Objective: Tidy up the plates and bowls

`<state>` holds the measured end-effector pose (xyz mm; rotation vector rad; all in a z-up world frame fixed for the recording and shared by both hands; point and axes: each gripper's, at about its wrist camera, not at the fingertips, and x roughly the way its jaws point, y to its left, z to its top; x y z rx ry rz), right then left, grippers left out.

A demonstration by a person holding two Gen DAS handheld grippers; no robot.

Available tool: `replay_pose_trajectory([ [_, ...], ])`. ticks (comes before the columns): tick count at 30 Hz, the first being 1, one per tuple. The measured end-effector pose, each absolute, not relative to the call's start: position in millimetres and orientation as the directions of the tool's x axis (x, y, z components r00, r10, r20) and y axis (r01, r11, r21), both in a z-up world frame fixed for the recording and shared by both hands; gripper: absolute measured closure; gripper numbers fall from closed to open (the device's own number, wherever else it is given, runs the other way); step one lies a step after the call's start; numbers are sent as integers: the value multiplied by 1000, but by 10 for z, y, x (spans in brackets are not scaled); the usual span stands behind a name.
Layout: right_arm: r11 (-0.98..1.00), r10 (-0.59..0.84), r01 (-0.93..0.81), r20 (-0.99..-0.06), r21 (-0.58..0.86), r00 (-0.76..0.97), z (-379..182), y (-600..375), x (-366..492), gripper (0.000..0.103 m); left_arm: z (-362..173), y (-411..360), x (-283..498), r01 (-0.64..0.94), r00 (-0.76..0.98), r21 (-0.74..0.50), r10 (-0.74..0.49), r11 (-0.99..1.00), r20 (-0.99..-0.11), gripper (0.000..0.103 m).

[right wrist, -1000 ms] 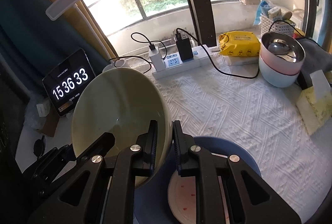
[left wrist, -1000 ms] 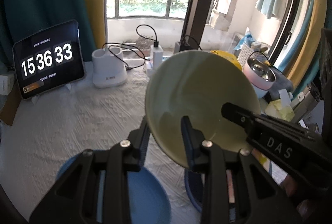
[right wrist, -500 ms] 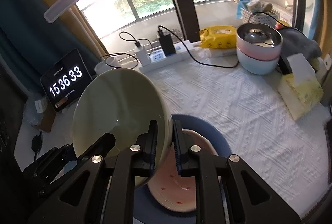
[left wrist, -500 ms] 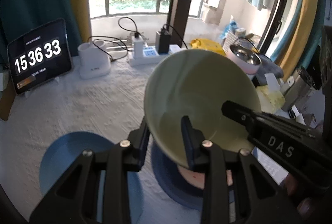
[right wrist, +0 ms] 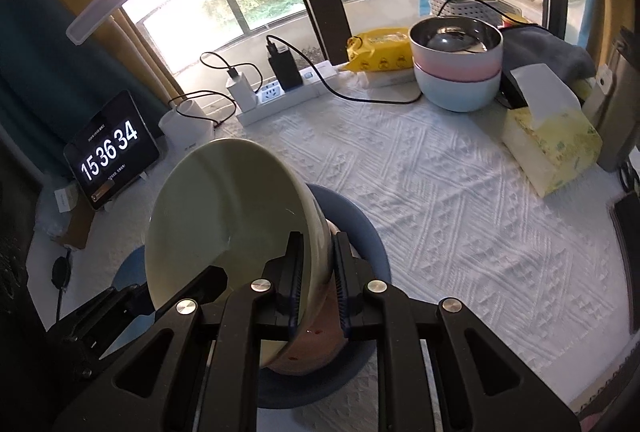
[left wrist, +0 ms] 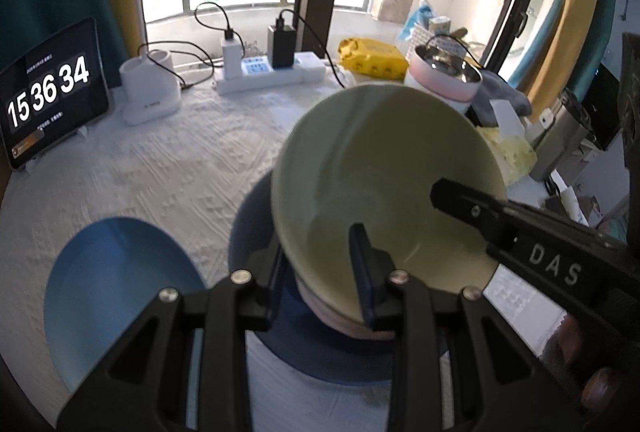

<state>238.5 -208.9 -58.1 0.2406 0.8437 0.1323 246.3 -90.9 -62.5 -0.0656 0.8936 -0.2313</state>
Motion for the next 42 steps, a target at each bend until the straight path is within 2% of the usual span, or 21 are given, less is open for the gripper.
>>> replay_pose_trajectory([
  [19,983,140,0,-756,181,640,-737,-2112,2355,85,-827,-1026,2442,195,550,-156,-240,968,-800,72],
  [31,988,143,-36,-779,153,611,-821,-2041,2408,83,-858,-982,2466,187,546,-139,-220,973,-808,72],
  [42,978,198,-71,-780,195,594,-871,-2031,2438,80,-748,-849,2423,180,576,-116,-200,977,-793,71],
])
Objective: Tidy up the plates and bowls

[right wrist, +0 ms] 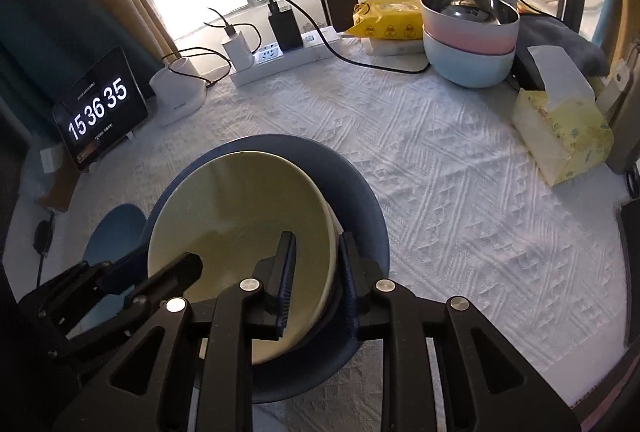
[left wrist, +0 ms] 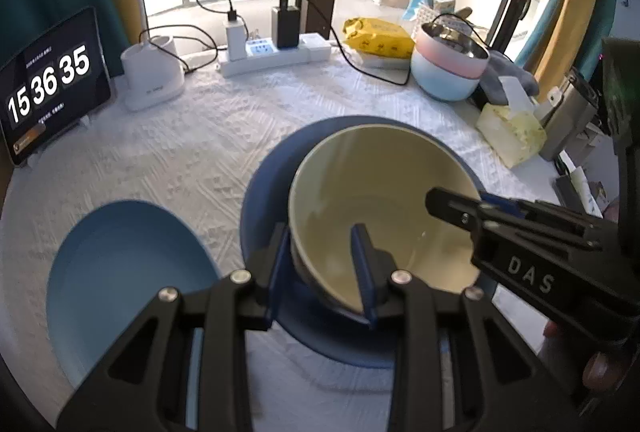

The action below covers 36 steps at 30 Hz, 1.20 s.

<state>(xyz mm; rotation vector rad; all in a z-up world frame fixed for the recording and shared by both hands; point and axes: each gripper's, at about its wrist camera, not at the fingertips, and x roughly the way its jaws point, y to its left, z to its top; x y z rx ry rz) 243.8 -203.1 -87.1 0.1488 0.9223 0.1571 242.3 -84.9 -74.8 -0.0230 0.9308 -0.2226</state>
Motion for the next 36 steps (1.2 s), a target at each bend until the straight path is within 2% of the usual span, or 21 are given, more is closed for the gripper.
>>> replay_pose_trajectory([
  [15,975,214,-87,-748,205,628,-852,-2097,2421,80,-756,-843,2429,174,582,-106,-189,979,-791,71],
  [24,969,230,-70,-764,236,603,-912,-2065,2440,80,-687,-722,2395,161,599,-120,-194,980,-777,70],
  [36,972,220,-82,-733,220,643,-677,-2009,2280,67,-514,-683,2309,172,638,-103,-190,980,-746,69],
])
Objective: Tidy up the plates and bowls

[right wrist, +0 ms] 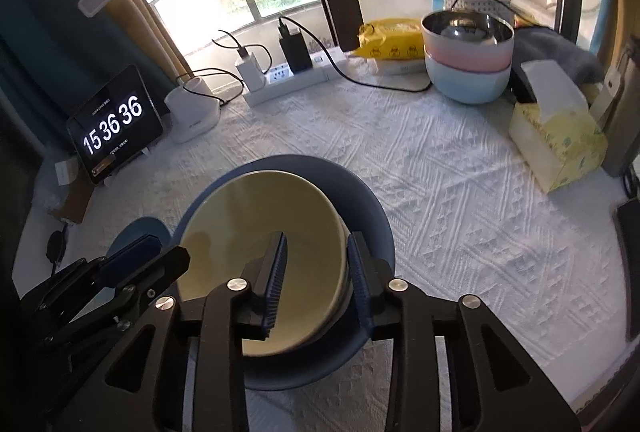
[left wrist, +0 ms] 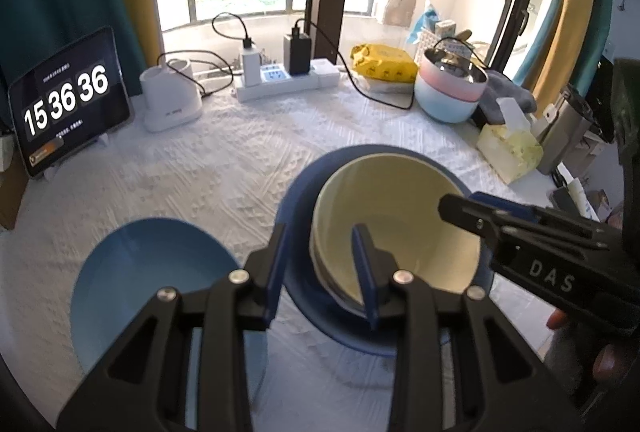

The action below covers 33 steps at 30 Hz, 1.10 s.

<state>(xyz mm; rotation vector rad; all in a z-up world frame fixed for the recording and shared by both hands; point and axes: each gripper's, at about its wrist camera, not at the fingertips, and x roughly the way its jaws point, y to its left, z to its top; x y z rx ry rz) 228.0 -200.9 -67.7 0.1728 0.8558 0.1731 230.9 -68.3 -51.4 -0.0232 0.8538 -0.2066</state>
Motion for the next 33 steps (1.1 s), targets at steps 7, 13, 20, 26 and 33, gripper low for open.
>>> replay_pose_trajectory([
  [7,974,220,-113,-700,196,679,-461,-1959,2185,66,-334,-691,2232,193,676,-93,-201,977,-709,57],
  [13,977,209,-131,-654,167,727,-226,-1994,2079,55,-143,-623,2185,192,708,-91,-202,977,-676,57],
  [20,983,178,-107,-629,149,757,-117,-2252,1987,54,-160,-374,2185,163,727,-86,-179,983,-664,56],
  [26,984,170,-95,-645,150,745,-291,-2460,1989,54,-459,-215,2285,126,696,-80,-145,989,-704,56],
  [33,983,175,-76,-713,168,679,-758,-2561,2115,54,-764,-240,2393,114,647,-57,-118,992,-753,56],
])
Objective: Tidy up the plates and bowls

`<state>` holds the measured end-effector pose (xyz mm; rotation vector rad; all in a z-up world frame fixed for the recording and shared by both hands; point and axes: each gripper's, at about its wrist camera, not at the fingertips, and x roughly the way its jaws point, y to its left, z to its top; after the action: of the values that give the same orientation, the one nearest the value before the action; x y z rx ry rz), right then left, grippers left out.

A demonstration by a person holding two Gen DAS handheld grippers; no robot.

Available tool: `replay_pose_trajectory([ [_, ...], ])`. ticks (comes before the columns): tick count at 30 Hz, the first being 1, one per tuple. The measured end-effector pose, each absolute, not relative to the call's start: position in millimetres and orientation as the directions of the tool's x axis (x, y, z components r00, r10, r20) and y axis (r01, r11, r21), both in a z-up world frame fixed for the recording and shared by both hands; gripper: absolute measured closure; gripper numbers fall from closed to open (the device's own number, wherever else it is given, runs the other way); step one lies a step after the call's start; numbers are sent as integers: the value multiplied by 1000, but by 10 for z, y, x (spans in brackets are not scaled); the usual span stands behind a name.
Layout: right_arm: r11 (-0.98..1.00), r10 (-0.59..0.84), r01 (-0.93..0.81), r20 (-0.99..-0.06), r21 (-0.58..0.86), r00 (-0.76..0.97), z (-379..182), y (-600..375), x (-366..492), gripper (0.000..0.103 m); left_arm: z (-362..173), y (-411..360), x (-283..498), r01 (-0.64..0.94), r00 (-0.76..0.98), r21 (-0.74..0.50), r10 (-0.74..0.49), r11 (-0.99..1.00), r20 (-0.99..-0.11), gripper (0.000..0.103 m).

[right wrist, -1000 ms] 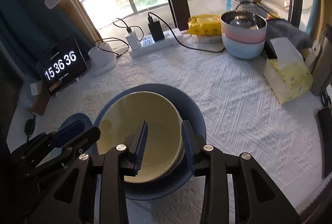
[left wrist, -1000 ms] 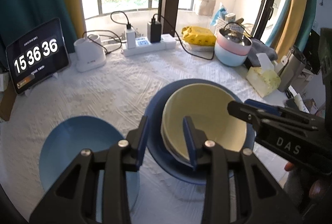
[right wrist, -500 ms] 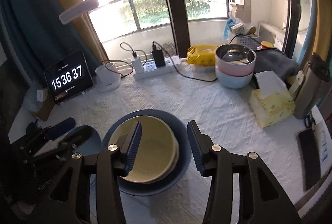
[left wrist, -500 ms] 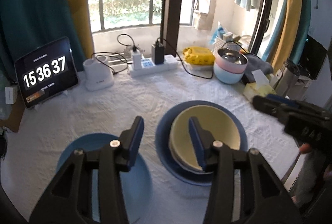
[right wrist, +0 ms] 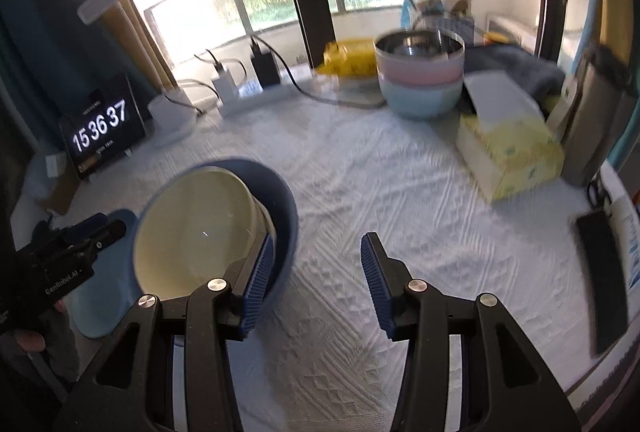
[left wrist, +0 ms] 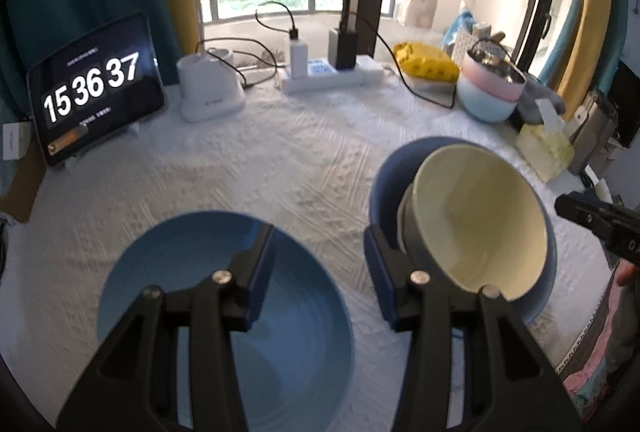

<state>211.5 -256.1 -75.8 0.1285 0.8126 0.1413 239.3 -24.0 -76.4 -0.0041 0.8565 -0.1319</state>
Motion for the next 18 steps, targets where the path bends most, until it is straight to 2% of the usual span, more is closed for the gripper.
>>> replay_pose_trajectory([
  [18,966,242,-90,-735,241,634,-1089,-2525,2339,54,-858,-236,2558,119,631,-45,-111,992,-768,56],
])
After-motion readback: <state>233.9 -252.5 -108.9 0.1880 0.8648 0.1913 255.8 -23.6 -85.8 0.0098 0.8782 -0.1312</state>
